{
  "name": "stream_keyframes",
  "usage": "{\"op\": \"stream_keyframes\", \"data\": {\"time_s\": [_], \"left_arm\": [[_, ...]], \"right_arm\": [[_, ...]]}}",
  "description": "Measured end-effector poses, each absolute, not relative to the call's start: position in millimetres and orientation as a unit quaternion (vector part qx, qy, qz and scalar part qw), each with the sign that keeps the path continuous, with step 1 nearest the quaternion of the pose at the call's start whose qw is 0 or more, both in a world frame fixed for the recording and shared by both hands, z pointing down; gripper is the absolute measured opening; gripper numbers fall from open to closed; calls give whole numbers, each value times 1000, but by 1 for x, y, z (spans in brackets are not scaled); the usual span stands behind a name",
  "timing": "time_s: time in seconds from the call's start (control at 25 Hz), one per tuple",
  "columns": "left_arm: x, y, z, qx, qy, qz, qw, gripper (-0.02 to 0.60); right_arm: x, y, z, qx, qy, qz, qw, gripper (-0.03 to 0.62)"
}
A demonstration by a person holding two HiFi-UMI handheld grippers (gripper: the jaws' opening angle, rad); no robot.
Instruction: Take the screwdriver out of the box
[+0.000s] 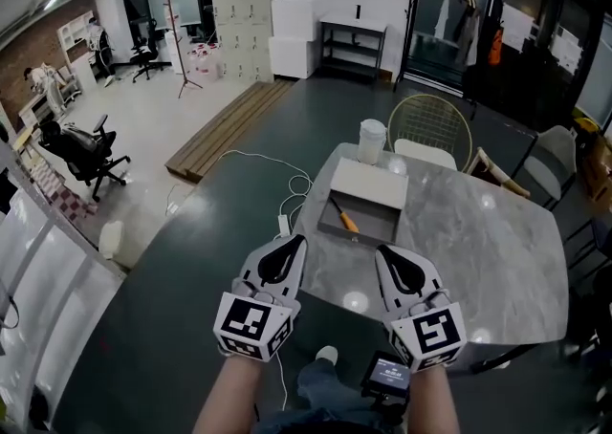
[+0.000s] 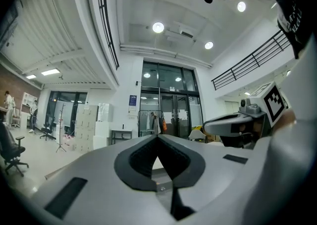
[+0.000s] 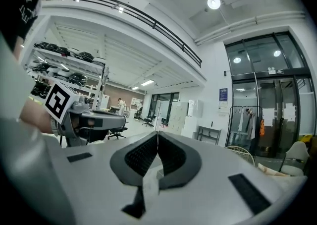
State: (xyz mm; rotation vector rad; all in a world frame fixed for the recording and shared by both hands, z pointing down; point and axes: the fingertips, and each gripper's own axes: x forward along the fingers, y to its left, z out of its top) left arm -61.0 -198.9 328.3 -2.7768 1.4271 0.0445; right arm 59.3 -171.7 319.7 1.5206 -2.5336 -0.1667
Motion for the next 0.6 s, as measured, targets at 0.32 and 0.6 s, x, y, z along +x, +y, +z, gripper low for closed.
{"op": "stream_keyframes", "data": {"time_s": [0.32, 0.6], "left_arm": [[-50, -289, 330, -884, 468, 12, 2, 12], [-38, -339, 336, -883, 469, 1, -3, 12]], "right_arm": [[86, -257, 330, 514, -852, -40, 88, 26], [102, -312, 328, 517, -852, -20, 77, 26]]}}
